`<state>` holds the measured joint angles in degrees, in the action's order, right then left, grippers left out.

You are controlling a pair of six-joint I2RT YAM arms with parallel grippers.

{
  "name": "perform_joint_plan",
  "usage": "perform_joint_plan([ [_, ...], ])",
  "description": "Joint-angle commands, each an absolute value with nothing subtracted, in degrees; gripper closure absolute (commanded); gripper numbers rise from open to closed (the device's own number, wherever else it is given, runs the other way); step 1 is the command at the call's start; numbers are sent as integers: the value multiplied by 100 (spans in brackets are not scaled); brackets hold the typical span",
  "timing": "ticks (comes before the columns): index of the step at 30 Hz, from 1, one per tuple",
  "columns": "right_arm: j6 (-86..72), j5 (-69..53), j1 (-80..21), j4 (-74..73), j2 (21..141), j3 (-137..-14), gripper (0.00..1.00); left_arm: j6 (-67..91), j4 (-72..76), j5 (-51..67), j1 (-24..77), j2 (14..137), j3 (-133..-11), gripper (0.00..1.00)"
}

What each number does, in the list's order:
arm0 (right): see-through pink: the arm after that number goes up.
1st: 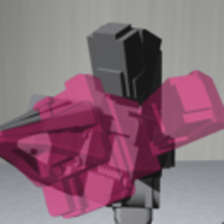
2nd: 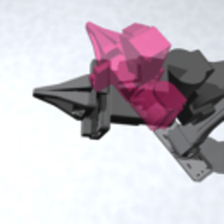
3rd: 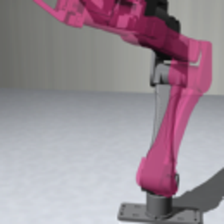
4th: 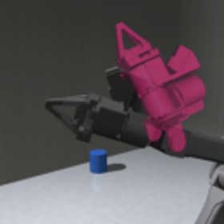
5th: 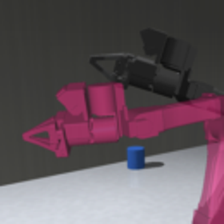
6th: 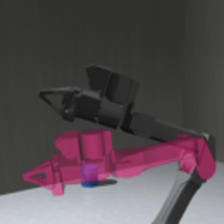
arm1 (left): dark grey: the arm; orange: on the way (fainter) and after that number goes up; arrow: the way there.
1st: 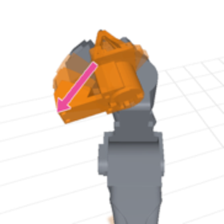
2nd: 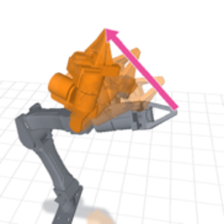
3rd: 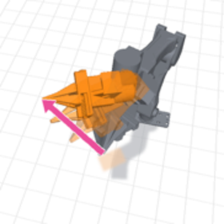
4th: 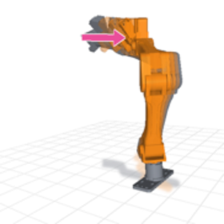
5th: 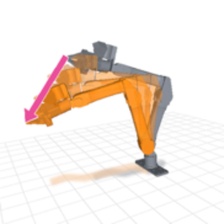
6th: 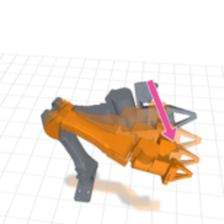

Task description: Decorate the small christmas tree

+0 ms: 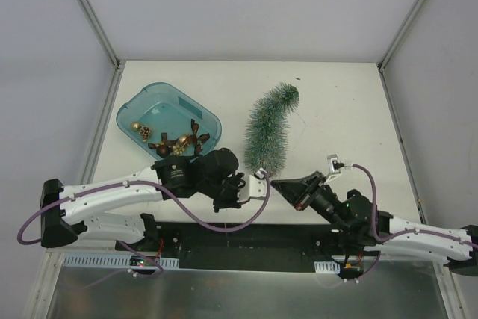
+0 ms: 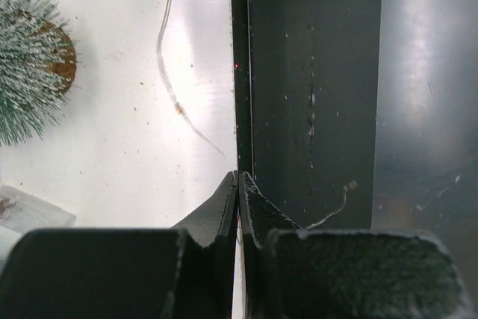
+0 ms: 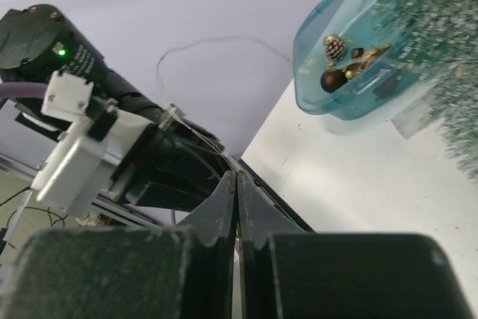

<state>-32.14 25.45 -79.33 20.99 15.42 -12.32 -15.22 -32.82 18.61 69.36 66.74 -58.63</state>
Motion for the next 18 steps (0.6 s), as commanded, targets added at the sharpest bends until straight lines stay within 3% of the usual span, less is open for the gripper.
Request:
perform_joint_plan([
  [1,-3331,3058,-7998,812,968,-1537,99,-2283,-3945,2100,6908,6153,-5591,100],
  [7,-3726,3138,-7989,-1140,378,-1889,99,-3382,-4482,1873,6908,5687,-5108,100],
  [13,-4087,2506,-7998,-1565,1167,-2074,99,-3937,-4553,1214,6917,5028,-4703,100],
  [15,-4087,2312,-7998,-1556,1475,-2162,94,-4042,-4579,837,6900,4809,-4632,100],
  [18,-3964,2075,-7998,-1590,1696,-2302,63,-4218,-4667,449,6829,4396,-4536,100],
])
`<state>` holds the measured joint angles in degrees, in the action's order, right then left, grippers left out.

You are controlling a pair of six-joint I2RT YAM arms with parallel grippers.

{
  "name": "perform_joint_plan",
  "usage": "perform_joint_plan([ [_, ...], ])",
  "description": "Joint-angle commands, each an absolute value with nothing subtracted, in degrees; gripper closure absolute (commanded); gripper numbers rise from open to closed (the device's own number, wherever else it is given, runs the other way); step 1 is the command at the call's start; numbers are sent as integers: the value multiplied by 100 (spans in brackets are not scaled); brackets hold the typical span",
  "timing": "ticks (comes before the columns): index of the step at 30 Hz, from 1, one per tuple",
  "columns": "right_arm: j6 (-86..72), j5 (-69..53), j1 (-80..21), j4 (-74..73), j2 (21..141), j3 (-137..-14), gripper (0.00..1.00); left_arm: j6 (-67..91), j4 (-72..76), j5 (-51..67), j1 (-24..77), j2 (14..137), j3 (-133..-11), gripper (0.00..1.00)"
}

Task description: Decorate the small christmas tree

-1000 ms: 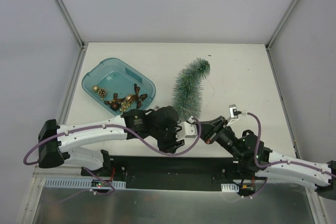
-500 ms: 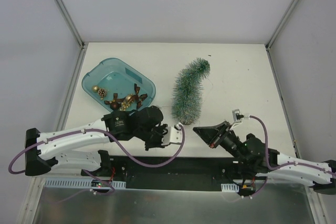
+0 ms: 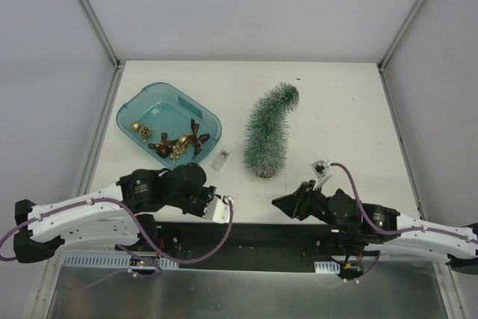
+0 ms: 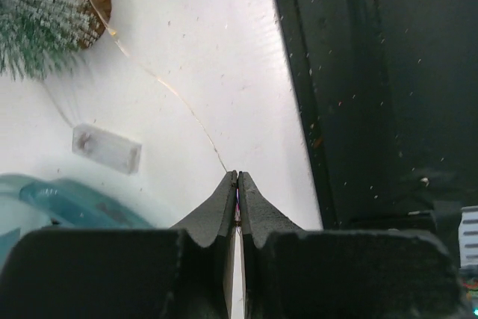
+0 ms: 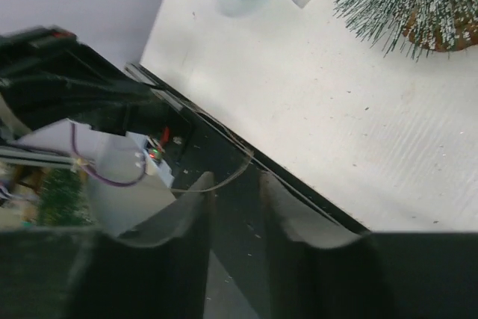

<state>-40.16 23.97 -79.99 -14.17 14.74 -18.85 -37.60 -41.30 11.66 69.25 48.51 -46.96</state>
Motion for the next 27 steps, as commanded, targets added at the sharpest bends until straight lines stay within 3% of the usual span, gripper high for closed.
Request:
perform_joint_plan([
  [1,-3938,2039,-7998,-1652,1696,-2355,52,-4262,-4684,379,6812,4238,-4492,100],
  [3,-3902,1934,-7989,-1792,1661,-2408,32,-4298,-4728,256,6820,3991,-4421,100],
  [5,-3920,1846,-7989,-1907,1617,-2434,22,-4359,-4798,80,6820,3850,-4386,100],
  [12,-3604,2266,-7998,-2819,1064,-3100,21,-4456,-5168,-307,6803,3569,-4237,100],
  [17,-3700,4259,-7998,-4138,730,-3735,23,-4912,-5335,-693,6803,3016,-3990,100],
  [27,-1146,6670,-7780,-2429,1994,-3876,20,-4966,-5607,-984,6803,2830,-4306,100],
])
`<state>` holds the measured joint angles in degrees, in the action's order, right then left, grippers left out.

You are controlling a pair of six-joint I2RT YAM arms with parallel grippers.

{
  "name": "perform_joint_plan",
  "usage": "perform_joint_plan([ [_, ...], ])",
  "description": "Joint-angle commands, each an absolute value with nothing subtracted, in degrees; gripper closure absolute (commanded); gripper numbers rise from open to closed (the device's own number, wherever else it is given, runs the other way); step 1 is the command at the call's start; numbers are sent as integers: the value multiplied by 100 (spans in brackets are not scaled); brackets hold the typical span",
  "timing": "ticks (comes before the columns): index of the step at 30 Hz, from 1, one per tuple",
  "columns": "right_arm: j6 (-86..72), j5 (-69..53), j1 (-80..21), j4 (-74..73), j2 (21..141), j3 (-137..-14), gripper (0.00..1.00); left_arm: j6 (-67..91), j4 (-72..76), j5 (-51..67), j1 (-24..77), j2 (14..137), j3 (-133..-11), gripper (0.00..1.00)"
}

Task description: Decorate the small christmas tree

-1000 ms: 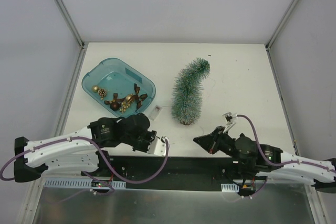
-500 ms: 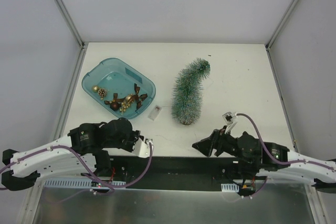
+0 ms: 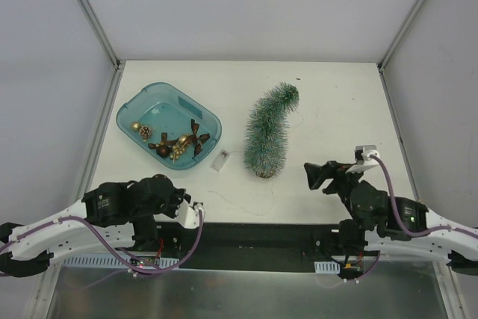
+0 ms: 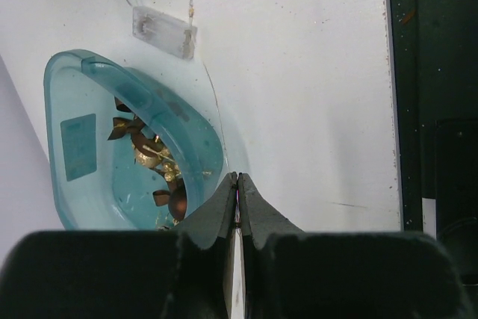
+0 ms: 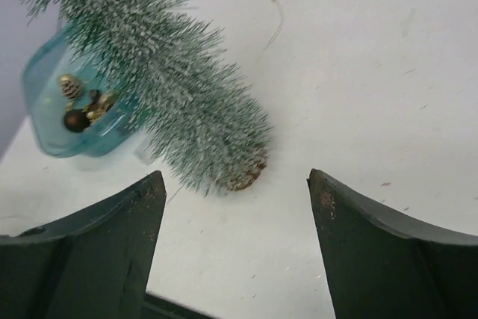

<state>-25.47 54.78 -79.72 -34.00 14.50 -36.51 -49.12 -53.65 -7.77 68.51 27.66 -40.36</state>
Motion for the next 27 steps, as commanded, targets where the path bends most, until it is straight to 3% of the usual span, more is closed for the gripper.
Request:
perform_joint_plan([
  [1,-864,6593,-7552,-2060,2117,-3885,20,-4931,-5625,-976,6803,2865,-4324,100],
  [5,-518,4717,-5622,-1397,2924,-4033,21,-4887,-5634,-932,6803,2988,-4456,100],
  [10,-457,299,-2483,-1187,4374,-4762,24,-4930,-5660,-905,6803,3023,-4605,100],
  [15,-290,-2290,-1355,-695,5298,-4887,25,-4983,-5660,-905,6803,3094,-4676,100],
  [19,-167,-2838,-1213,-511,5537,-4773,26,-5018,-5660,-949,6803,3050,-4667,100],
  [27,-422,-2382,-1222,456,6037,-4421,32,-5010,-5669,-967,6803,3006,-4667,100],
])
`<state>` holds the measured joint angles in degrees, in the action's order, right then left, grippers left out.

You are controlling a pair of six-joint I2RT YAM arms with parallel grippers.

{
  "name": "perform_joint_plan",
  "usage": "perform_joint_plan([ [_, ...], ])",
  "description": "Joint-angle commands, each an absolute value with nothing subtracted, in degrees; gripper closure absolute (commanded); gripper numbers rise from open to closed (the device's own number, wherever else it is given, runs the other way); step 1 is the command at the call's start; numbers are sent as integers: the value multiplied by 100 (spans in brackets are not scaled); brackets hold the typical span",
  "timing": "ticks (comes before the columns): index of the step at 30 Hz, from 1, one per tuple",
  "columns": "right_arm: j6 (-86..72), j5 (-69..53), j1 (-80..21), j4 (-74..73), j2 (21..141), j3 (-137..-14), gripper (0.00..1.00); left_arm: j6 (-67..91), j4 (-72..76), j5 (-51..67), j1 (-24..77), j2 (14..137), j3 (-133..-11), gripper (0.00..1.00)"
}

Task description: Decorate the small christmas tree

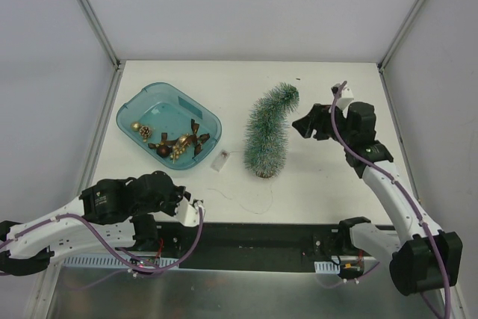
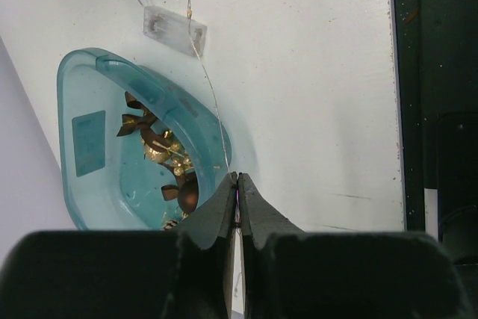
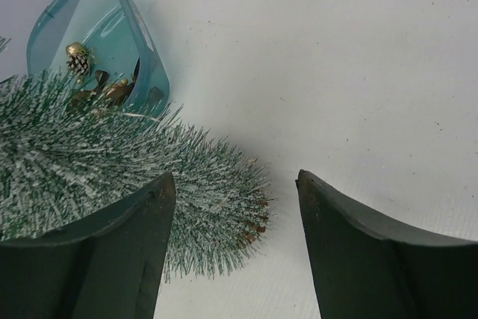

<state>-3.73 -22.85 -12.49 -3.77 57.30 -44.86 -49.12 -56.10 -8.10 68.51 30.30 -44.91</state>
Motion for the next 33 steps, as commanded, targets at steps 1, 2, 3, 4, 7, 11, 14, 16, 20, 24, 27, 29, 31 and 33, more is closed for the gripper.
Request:
perform_joint_plan([
  [1,-439,-2321,-1222,570,6151,-4395,33,-5010,-5678,-958,6811,3023,-4684,100],
  [2,-457,-2242,-1230,650,6257,-4395,34,-5010,-5686,-958,6803,3032,-4711,100],
  [3,-440,-2172,-1239,711,6354,-4403,35,-5018,-5678,-958,6811,3050,-4737,100],
  [4,-431,-2075,-1265,738,6459,-4429,36,-5045,-5678,-958,6803,3059,-4755,100],
  [7,-317,-1663,-1406,791,6688,-4500,38,-5168,-5669,-941,6803,3129,-4842,100],
  [11,-237,-1039,-1564,896,6785,-4448,51,-5256,-5669,-923,6803,3243,-4965,100],
  [14,-272,-739,-1600,958,6584,-4246,65,-5352,-5678,-967,6803,3287,-5018,100],
  [16,-299,-633,-1626,958,6364,-4053,72,-5466,-5660,-1019,6811,3296,-5027,100],
  [20,-351,-501,-1687,888,5907,-3736,83,-5634,-5564,-1177,6803,3287,-5089,100],
  [24,-378,-431,-1801,607,5643,-3613,89,-5678,-5318,-1344,6803,3235,-5264,100],
  [27,-369,-369,-1872,414,5476,-3577,94,-5555,-5107,-1511,6785,3217,-5405,100],
  [29,-360,-360,-1890,256,5379,-3612,98,-5520,-4958,-1555,6742,3199,-5510,100],
  [31,-343,-299,-1916,124,5265,-3630,100,-5528,-4739,-1643,6689,3208,-5651,100],
  [33,-360,-308,-1925,36,5195,-3665,100,-5625,-4483,-1766,6645,3226,-5765,100],
])
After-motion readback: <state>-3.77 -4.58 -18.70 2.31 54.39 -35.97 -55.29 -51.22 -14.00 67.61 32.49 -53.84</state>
